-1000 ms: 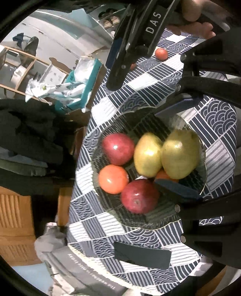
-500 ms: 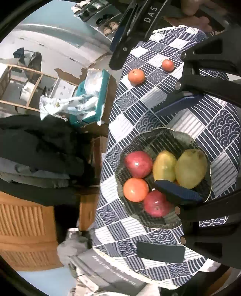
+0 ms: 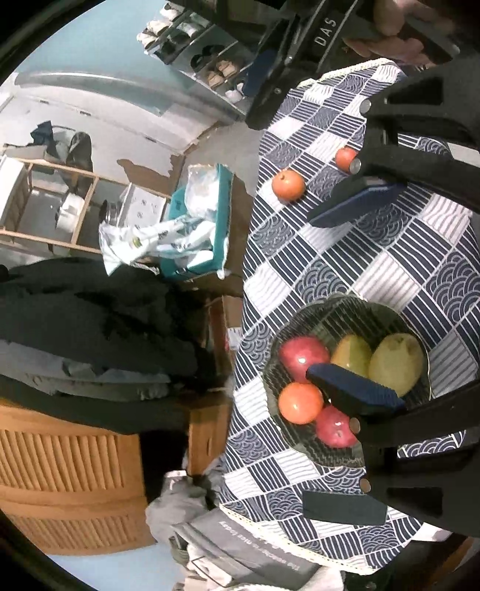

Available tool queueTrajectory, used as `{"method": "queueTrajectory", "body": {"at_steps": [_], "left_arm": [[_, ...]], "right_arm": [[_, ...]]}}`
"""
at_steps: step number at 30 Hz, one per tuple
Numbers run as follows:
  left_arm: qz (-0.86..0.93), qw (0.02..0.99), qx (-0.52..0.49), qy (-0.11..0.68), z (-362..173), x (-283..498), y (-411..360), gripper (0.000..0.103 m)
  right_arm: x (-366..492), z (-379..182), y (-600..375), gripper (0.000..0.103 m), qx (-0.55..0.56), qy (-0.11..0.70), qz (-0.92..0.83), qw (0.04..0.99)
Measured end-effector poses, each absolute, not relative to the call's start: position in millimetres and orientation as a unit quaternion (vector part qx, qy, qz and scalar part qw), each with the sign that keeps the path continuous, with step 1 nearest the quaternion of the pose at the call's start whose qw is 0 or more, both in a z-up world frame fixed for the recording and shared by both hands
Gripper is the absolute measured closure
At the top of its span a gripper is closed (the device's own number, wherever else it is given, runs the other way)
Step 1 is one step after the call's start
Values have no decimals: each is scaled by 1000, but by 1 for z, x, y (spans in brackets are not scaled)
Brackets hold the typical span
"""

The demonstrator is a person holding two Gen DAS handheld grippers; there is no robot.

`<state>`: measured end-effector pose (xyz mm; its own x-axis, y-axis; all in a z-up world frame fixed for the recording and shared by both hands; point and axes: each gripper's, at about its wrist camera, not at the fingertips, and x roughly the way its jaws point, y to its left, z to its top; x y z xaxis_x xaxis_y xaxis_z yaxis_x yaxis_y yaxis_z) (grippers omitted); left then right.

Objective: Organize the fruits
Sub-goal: 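Withdraw both tools from the bowl toward the two small tangerines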

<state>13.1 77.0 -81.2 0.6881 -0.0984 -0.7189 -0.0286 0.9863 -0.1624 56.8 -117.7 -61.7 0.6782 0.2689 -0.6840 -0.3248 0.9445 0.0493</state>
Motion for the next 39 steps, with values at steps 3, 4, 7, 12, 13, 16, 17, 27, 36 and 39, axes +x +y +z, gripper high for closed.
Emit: {"method": "queueTrajectory", "body": {"at_steps": [3,4,7,12,13,16,17,27,36,39], "left_arm": [[-26,918,-72,389,-75,14,68,25],[-29,918,-70,389,-74,15,64,25],[-36,918,-69,389,-72,16,56,25],[-45,917,-65,392,-69,22,42,25],[-46,917,-63,392,-69,22,39,25],[-51,916,-58,395,-69,25,30,25],[-52,915,-56,396,-69,25,26,25],[-68,908,-36,412,-80,39,-4,24],[-70,893,-5,446,-108,53,-26,23],[-66,887,8,457,-121,58,-32,23]], "right_arm": [[53,-59,-127,23,-41,364,153,918],[52,-58,-130,23,-42,363,151,919],[48,-56,-142,23,-37,362,147,920],[43,-55,-164,21,-29,363,135,921],[42,-55,-169,21,-28,363,132,922],[40,-55,-181,21,-27,364,123,923],[40,-55,-184,21,-27,364,120,923],[38,-72,-216,21,-21,385,97,917],[49,-104,-231,21,-21,421,87,903],[58,-123,-233,21,-17,441,86,893]]}}
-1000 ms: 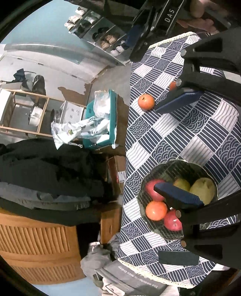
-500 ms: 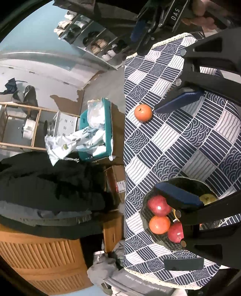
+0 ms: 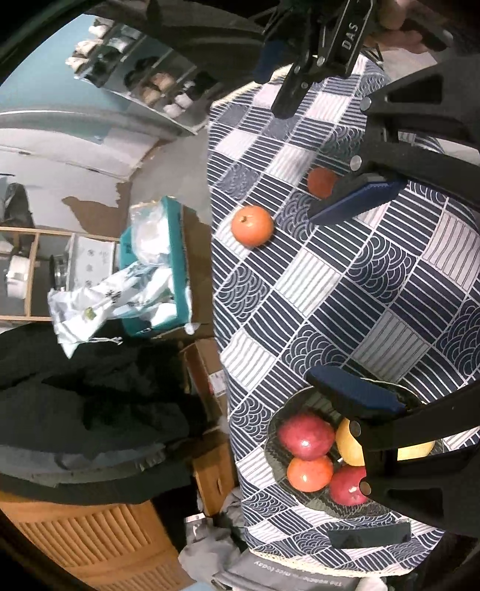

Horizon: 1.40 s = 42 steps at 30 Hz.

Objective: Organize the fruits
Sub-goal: 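Withdraw both tools from the bowl toward the two small tangerines, then grasp a small tangerine with the right tool while the left tool grasps the other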

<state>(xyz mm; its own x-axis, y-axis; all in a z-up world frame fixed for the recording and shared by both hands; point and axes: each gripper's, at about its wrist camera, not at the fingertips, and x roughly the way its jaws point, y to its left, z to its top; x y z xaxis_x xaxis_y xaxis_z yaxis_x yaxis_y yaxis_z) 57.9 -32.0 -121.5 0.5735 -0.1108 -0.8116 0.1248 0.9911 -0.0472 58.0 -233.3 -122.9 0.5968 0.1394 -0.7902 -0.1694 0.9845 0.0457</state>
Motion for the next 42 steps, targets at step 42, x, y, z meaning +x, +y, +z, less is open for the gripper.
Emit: {"method": "queueTrajectory", "body": {"at_steps": [42], "left_arm": [[-73,827,2,557,-231,105,-56,23]], "right_arm": [[106,-281,-231,57,-11,581,107,807]]}}
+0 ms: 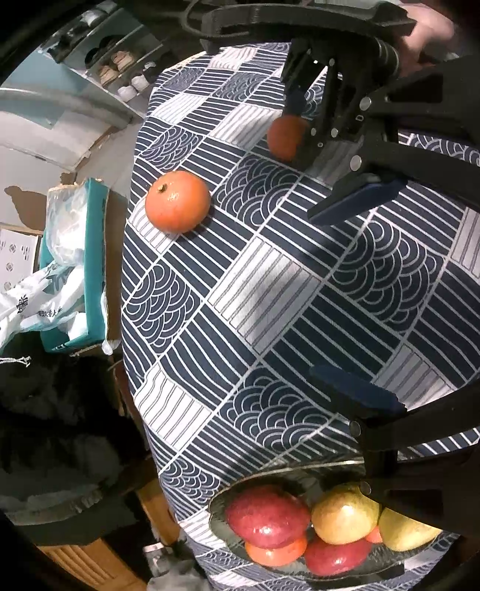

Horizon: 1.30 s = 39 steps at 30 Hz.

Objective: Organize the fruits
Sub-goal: 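Grasp a small tangerine with the right tool while the left tool grasps the other, then lift and carry both tangerines in both tools over the glass bowl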

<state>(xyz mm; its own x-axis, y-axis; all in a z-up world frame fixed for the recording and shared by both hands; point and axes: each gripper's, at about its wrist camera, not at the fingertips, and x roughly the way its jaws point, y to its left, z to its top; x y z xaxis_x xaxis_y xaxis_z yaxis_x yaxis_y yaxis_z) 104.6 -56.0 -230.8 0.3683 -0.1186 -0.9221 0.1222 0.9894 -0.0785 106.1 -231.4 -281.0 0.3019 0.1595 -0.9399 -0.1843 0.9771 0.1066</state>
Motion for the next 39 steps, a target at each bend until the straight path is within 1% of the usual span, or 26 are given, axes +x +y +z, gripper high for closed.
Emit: {"method": "queueTrajectory", "body": {"at_steps": [8,12,15,18,21,33,36,39], "left_arm": [[-82,826,-19,558,-229,127,-70,23],[-86,830,-13,550,-223,138,-81,23],[-88,834,-10,544,-220,146,-87,17],[-92,838,-1,538,-218,156,-95,16],[-97,835,10,542,-220,167,-102,16],[-119,824,-1,554,-236,198,-131,16],[-121,823,-5,554,-240,202,-136,14],[-120,820,-17,560,-247,208,-139,14]], "right_arm": [[117,-262,-250,57,-5,561,85,824],[123,-253,-260,57,-11,549,74,832],[128,-247,-266,57,-21,542,65,837],[134,-242,-274,57,-22,536,58,842],[143,-236,-284,57,-23,528,48,847],[168,-230,-311,57,-3,523,33,852],[171,-229,-317,57,7,523,30,851],[173,-231,-319,57,9,525,28,851]]}}
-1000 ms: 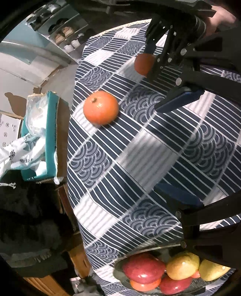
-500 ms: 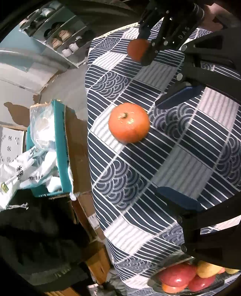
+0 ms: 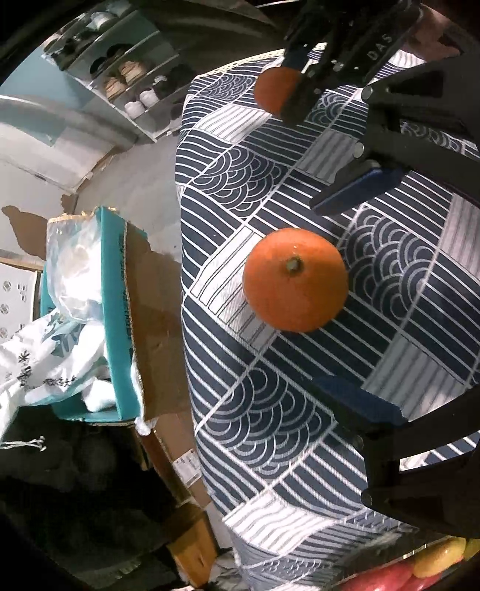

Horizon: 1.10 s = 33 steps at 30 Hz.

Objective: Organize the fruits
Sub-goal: 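Lift and carry both tangerines in both tools over the glass bowl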

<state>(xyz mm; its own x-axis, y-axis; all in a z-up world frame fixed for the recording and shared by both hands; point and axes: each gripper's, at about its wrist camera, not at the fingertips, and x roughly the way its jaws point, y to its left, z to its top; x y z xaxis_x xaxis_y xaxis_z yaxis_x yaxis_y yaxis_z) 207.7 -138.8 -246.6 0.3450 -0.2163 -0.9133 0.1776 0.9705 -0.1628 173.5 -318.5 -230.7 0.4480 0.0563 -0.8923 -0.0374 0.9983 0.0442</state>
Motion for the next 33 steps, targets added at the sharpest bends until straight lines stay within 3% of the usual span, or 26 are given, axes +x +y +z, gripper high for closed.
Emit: {"method": "queueTrajectory", "body": {"at_steps": [7,13,33], "left_arm": [[-124,821,-25,558,-256,215,-145,16],[-137,813,-17,566,-265,219,-151,37],[-119,825,-12,552,-255,190,-136,39]], "right_arm": [[177,-236,-320,57,11,528,26,849],[178,-237,-321,57,13,528,27,849],[168,-215,-312,57,10,510,32,860]]}}
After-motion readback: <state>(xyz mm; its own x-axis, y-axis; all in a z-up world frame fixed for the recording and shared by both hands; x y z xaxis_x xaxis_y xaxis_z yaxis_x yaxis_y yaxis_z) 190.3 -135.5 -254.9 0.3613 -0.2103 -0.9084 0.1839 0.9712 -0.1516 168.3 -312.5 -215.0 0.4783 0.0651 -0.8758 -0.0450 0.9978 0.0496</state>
